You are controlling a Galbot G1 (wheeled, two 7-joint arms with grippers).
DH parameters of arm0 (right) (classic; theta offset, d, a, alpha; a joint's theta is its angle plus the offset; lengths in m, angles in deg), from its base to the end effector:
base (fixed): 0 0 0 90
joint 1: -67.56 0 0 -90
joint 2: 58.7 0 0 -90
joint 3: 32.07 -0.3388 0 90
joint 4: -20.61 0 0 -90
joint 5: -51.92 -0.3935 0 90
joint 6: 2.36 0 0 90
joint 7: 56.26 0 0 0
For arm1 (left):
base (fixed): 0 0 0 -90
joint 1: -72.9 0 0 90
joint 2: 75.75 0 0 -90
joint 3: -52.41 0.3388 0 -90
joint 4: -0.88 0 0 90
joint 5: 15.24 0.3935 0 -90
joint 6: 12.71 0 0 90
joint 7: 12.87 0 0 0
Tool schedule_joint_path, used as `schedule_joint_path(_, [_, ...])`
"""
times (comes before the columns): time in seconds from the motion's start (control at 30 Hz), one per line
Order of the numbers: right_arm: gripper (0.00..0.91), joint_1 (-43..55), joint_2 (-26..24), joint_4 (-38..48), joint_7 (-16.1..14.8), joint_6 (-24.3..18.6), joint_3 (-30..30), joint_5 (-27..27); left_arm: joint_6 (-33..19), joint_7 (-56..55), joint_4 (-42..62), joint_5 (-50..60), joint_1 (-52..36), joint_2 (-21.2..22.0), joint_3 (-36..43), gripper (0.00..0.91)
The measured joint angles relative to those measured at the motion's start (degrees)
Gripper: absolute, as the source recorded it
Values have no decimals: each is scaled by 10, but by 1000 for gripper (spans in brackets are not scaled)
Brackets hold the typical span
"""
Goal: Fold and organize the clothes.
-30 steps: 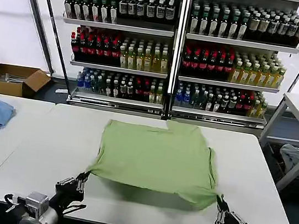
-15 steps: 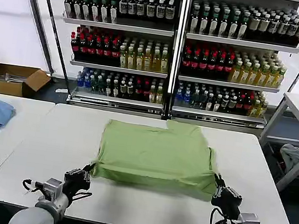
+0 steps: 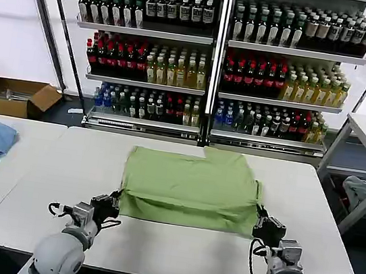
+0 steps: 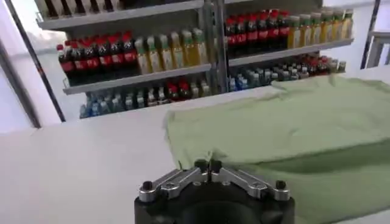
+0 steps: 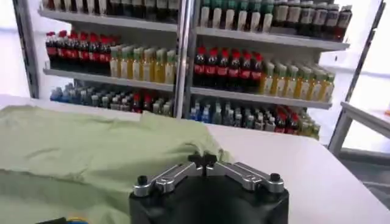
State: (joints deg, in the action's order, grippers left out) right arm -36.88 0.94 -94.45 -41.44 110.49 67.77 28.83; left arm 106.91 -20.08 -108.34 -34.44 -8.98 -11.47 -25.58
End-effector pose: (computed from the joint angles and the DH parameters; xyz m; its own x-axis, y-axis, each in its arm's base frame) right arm 0.2954 -0.0344 -0.2612 -0.9485 -0.0586 0.3112 -0.1059 0.9849 -0.1370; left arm 0.3284 0.0212 -0.2712 -0.9010 0.1380 0.4113 0.2036 0.9717 0.1201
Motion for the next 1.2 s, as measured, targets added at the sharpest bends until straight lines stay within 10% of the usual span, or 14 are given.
schedule_joint_path(0.63, [907, -50, -5, 9, 0, 26, -48, -17, -1, -12, 2, 8, 27, 29, -14, 907])
schedule_joint_path(0.73, [907, -50, -3, 18, -1, 32, -49, -26, 0, -12, 6, 9, 28, 31, -13, 353])
schedule_joint_path(0.87, [10, -44, -1, 33, -3, 35, -42, -37, -2, -11, 9, 8, 33, 32, -12, 40])
schedule_joint_path(1.2, [0, -39, -5, 48, -11, 30, -25, -50, -5, -4, 15, 2, 38, 36, -12, 30])
